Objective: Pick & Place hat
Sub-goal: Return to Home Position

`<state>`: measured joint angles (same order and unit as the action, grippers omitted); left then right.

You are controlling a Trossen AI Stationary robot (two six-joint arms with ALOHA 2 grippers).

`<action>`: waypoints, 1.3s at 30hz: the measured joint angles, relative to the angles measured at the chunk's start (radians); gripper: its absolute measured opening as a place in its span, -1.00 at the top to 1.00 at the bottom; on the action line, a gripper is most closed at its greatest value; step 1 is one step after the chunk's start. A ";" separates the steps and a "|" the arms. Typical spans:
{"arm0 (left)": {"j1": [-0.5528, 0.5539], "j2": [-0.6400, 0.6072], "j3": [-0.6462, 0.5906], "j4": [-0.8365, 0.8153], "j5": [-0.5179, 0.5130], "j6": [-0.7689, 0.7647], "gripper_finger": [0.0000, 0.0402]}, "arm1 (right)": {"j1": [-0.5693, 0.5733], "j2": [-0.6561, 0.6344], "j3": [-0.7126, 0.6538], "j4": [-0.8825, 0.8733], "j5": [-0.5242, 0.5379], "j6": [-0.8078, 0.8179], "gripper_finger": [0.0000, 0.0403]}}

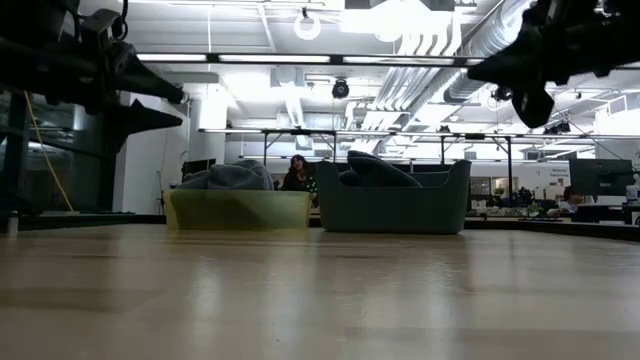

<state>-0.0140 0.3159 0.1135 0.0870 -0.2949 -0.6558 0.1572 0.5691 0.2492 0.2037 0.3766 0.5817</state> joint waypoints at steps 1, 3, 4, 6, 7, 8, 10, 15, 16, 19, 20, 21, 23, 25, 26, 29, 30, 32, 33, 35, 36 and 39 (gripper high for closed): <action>0.000 0.000 0.000 -0.001 0.008 0.004 -0.04 | 0.006 -0.011 -0.017 0.008 0.001 0.008 1.00; 0.000 -0.001 0.000 0.000 0.014 0.030 -0.04 | 0.014 -0.041 -0.049 0.010 0.008 0.022 1.00; 0.000 -0.002 0.000 0.001 0.017 0.046 -0.04 | 0.018 -0.056 -0.063 0.018 0.009 0.023 1.00; 0.001 -0.011 0.000 -0.001 0.010 0.060 -0.04 | 0.023 -0.092 -0.085 0.035 0.011 0.022 1.00; 0.001 -0.014 0.000 -0.003 -0.001 0.065 -0.04 | 0.023 -0.112 -0.096 0.035 0.013 0.021 1.00; 0.001 -0.018 0.000 -0.007 -0.008 0.067 -0.04 | 0.023 -0.131 -0.106 0.033 0.018 0.020 1.00; 0.001 -0.029 -0.002 -0.012 -0.009 0.069 -0.04 | 0.023 -0.171 -0.122 0.027 0.031 0.016 1.00; 0.000 -0.075 -0.077 0.059 -0.007 0.037 -0.04 | 0.022 -0.254 -0.150 0.025 0.044 -0.006 1.00; 0.001 -0.086 -0.092 0.067 -0.006 0.026 -0.04 | 0.022 -0.267 -0.150 0.019 0.043 -0.014 1.00; 0.001 -0.110 -0.094 0.053 -0.011 0.005 -0.04 | 0.022 -0.293 -0.151 0.018 0.036 -0.047 1.00; 0.000 -0.111 -0.094 0.055 -0.009 0.004 -0.04 | 0.022 -0.303 -0.151 0.019 0.031 -0.061 1.00; 0.000 -0.114 -0.094 0.042 -0.008 0.005 -0.04 | 0.022 -0.309 -0.151 0.018 0.022 -0.069 1.00; 0.000 -0.122 -0.095 0.044 -0.008 0.004 -0.04 | 0.018 -0.315 -0.151 0.020 -0.015 -0.092 1.00; 0.000 -0.123 -0.096 0.029 -0.023 -0.003 -0.04 | 0.008 -0.318 -0.151 0.020 -0.057 -0.116 1.00; 0.000 -0.122 -0.096 0.001 -0.034 -0.004 -0.04 | 0.003 -0.318 -0.151 0.018 -0.077 -0.142 1.00; 0.001 -0.117 -0.095 -0.043 -0.039 -0.011 -0.04 | -0.012 -0.316 -0.151 0.004 -0.136 -0.263 1.00; 0.001 -0.115 -0.092 -0.037 -0.021 -0.022 -0.04 | -0.018 -0.316 -0.151 -0.002 -0.149 -0.302 1.00; 0.000 -0.115 -0.086 -0.035 0.004 -0.044 -0.04 | -0.030 -0.316 -0.151 -0.020 -0.148 -0.333 1.00; 0.001 -0.114 -0.083 -0.032 0.011 -0.051 -0.04 | -0.037 -0.316 -0.152 -0.030 -0.142 -0.338 1.00; 0.000 -0.118 -0.079 -0.034 0.016 -0.057 -0.04 | -0.053 -0.316 -0.174 -0.003 -0.142 -0.339 1.00; 0.000 -0.120 -0.076 -0.033 0.016 -0.054 -0.04 | -0.061 -0.316 -0.191 0.014 -0.148 -0.337 1.00; 0.001 -0.120 -0.073 -0.042 0.017 -0.022 -0.04 | -0.083 -0.316 -0.239 0.065 -0.164 -0.320 1.00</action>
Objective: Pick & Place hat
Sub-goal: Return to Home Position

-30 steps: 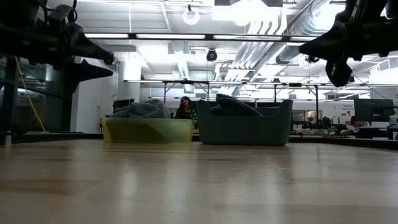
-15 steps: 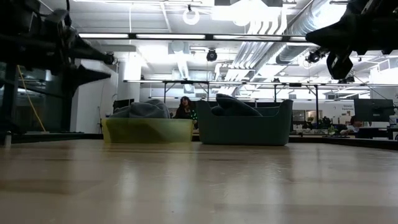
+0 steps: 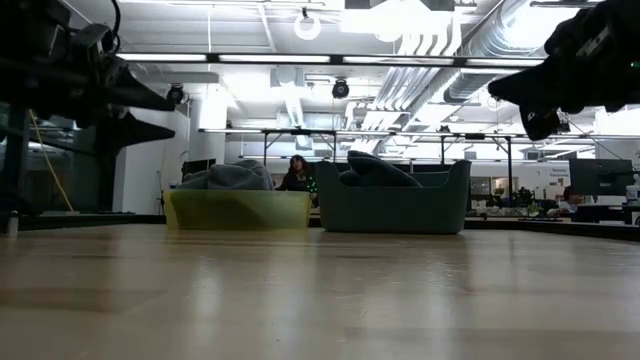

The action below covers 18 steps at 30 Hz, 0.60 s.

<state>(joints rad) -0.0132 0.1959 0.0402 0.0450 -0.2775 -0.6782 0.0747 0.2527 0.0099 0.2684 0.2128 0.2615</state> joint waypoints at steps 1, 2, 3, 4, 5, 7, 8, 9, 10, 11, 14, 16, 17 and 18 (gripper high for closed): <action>0.000 0.002 0.000 -0.010 0.001 0.005 -0.04 | -0.006 0.001 0.000 -0.001 -0.009 0.000 1.00; 0.000 0.002 0.000 -0.017 0.001 0.013 -0.04 | -0.010 0.002 0.001 -0.006 -0.020 -0.001 1.00; 0.000 0.002 0.000 -0.025 0.001 0.018 -0.04 | -0.013 0.002 0.001 -0.008 -0.027 -0.012 1.00; 0.000 0.002 0.000 -0.033 0.001 0.018 -0.04 | -0.016 0.002 0.001 -0.009 -0.039 -0.034 1.00; 0.000 0.002 0.000 -0.039 0.001 0.019 -0.04 | -0.017 0.002 0.001 -0.009 -0.050 -0.059 1.00; 0.000 0.002 0.002 -0.047 0.001 0.025 -0.04 | -0.018 0.001 0.001 -0.010 -0.066 -0.108 1.00; 0.000 0.003 0.002 -0.050 0.000 0.053 -0.04 | -0.018 0.001 0.001 -0.016 -0.064 -0.130 1.00; 0.000 0.002 0.003 -0.055 -0.006 0.102 -0.04 | -0.018 0.001 0.001 -0.028 -0.053 -0.155 1.00; 0.000 0.002 0.004 -0.057 -0.017 0.158 -0.04 | -0.018 0.002 0.001 -0.038 -0.036 -0.180 1.00; 0.000 0.003 0.005 -0.059 -0.018 0.211 -0.04 | -0.018 0.001 0.001 -0.048 -0.022 -0.205 1.00; 0.000 0.003 0.005 -0.061 -0.018 0.328 -0.04 | -0.017 0.001 0.001 -0.074 0.013 -0.259 1.00; 0.000 0.002 0.005 -0.062 -0.016 0.361 -0.04 | -0.017 0.001 0.001 -0.077 0.026 -0.267 1.00; 0.000 0.002 0.005 -0.062 -0.012 0.363 -0.04 | -0.017 0.001 0.001 -0.077 0.026 -0.266 1.00; 0.000 0.002 0.005 -0.060 -0.005 0.361 -0.04 | -0.017 0.001 0.001 -0.077 0.026 -0.262 1.00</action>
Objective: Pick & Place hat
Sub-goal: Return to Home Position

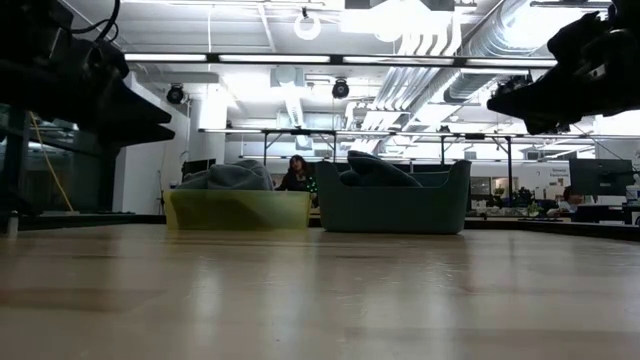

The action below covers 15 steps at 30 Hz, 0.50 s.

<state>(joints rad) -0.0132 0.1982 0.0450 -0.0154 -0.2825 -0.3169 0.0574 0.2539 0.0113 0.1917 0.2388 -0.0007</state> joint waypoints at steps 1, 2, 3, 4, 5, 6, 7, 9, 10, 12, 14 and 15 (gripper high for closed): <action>0.000 0.000 0.000 0.000 0.009 -0.001 -0.04 | 0.000 0.000 0.000 0.000 -0.002 0.000 1.00; 0.000 0.000 0.000 0.001 0.016 -0.001 -0.04 | 0.000 0.000 0.000 0.000 -0.003 -0.001 0.99; 0.000 0.000 0.000 0.001 0.019 -0.001 -0.04 | 0.000 0.000 0.000 0.000 -0.005 0.000 0.99; 0.000 0.000 0.000 0.002 0.026 -0.001 -0.04 | 0.000 0.000 0.000 0.000 -0.005 -0.001 0.99; 0.000 0.000 0.000 0.002 0.029 -0.001 -0.04 | 0.000 0.000 0.000 0.000 -0.005 -0.001 0.98; 0.000 0.000 0.000 0.003 0.030 -0.001 -0.04 | 0.000 0.000 0.000 0.000 -0.005 0.000 0.98; 0.000 0.000 0.000 0.003 0.030 -0.002 -0.04 | 0.000 0.000 0.000 0.000 -0.006 0.000 0.97; 0.000 0.000 0.000 0.003 0.030 -0.002 -0.04 | 0.000 0.000 0.000 0.000 -0.005 0.000 0.97; 0.000 0.000 0.000 0.003 0.030 -0.002 -0.04 | 0.000 0.000 0.000 0.000 -0.006 0.000 0.97; 0.000 0.000 0.000 0.004 0.030 -0.002 -0.04 | 0.000 0.000 0.000 0.000 -0.006 0.000 0.97; 0.000 0.000 0.000 0.004 0.031 -0.002 -0.04 | 0.000 0.000 0.000 0.000 -0.006 0.000 0.99; 0.000 0.000 -0.001 0.004 0.031 -0.002 -0.04 | 0.000 0.000 0.000 0.000 -0.006 0.000 0.99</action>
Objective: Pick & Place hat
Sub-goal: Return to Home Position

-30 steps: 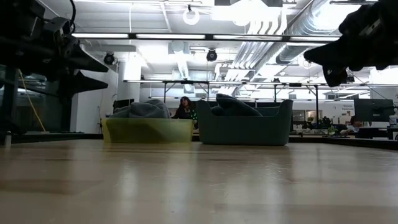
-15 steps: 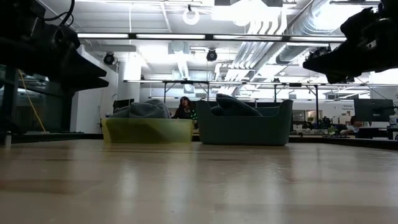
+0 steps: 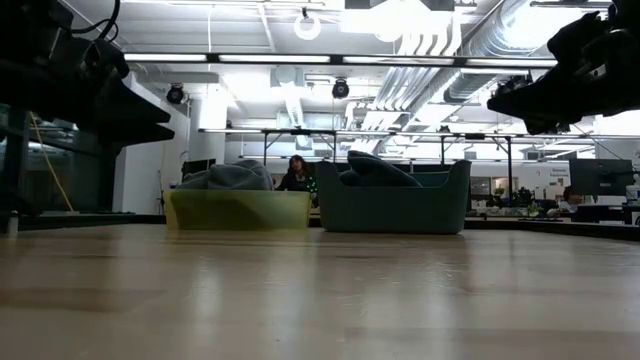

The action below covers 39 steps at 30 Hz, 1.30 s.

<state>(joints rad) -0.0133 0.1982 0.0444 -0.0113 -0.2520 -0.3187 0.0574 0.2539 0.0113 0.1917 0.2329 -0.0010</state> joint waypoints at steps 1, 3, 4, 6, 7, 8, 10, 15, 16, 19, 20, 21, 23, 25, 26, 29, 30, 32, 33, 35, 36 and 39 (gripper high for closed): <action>0.000 0.000 0.000 0.000 0.000 0.000 -0.04 | 0.000 0.000 0.000 0.000 0.000 0.000 0.99; 0.000 0.000 0.000 0.000 0.000 0.000 -0.04 | 0.000 0.000 0.000 0.000 0.000 0.000 0.99; 0.000 0.000 0.000 0.000 0.000 0.000 -0.04 | 0.000 0.000 0.000 0.000 0.000 0.000 0.99; 0.000 0.000 0.000 0.001 0.000 0.000 -0.04 | 0.000 0.000 0.000 0.000 0.000 0.000 0.98; 0.000 0.000 0.000 0.001 0.001 0.000 -0.04 | 0.000 0.000 0.000 0.000 0.000 0.000 0.97; 0.000 0.000 0.000 0.001 0.001 0.000 -0.04 | 0.000 0.000 0.000 0.000 0.000 0.000 0.97; 0.000 0.000 0.000 0.001 0.001 0.000 -0.04 | 0.000 0.000 0.000 0.000 0.000 0.000 0.96; 0.000 0.000 0.000 0.002 0.001 -0.001 -0.04 | 0.000 0.000 0.000 0.000 0.000 0.000 0.98; 0.000 0.000 0.000 0.002 0.001 -0.001 -0.04 | 0.000 0.000 0.000 0.000 0.000 0.000 0.98; 0.000 0.000 -0.001 0.002 0.001 -0.001 -0.04 | 0.000 0.000 0.000 0.000 0.000 0.000 0.99; 0.000 0.000 -0.001 0.002 0.001 -0.001 -0.04 | 0.000 0.000 0.000 0.000 0.000 0.000 0.99; 0.000 0.000 0.000 0.002 0.001 -0.001 -0.04 | 0.000 0.000 0.000 0.000 0.000 0.000 0.98; 0.000 0.000 -0.001 0.002 0.001 -0.001 -0.04 | 0.000 0.000 0.000 0.000 0.000 0.000 0.97; 0.000 0.000 -0.001 0.002 0.001 -0.001 -0.04 | 0.000 0.000 0.000 0.000 0.000 0.000 0.96; 0.000 0.000 -0.001 0.002 0.001 -0.001 -0.04 | 0.000 0.000 0.000 0.000 0.000 0.000 0.96; 0.000 0.000 -0.001 0.002 0.001 -0.001 -0.04 | 0.000 0.000 0.000 0.000 0.000 0.000 0.97; 0.000 0.000 -0.001 0.002 0.001 -0.001 -0.04 | 0.000 0.000 0.000 0.000 0.000 0.000 0.98; 0.000 0.000 -0.001 0.002 0.001 -0.001 -0.04 | 0.000 0.000 0.000 0.000 0.000 0.000 0.98; 0.000 0.000 -0.001 0.002 0.001 -0.001 -0.04 | 0.000 0.000 0.000 0.000 0.000 0.000 0.99; 0.000 0.000 -0.001 0.002 0.001 -0.001 -0.04 | 0.000 0.000 0.000 0.000 0.000 0.000 0.99; 0.000 0.000 -0.001 0.002 0.001 -0.001 -0.04 | 0.000 0.000 0.000 0.000 0.000 0.000 0.98; 0.000 0.000 -0.001 0.002 0.001 -0.001 -0.04 | 0.000 0.000 0.000 0.000 0.000 0.000 0.97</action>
<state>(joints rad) -0.0135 0.1982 0.0437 -0.0093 -0.2511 -0.3199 0.0577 0.2539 0.0116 0.1918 0.2326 -0.0006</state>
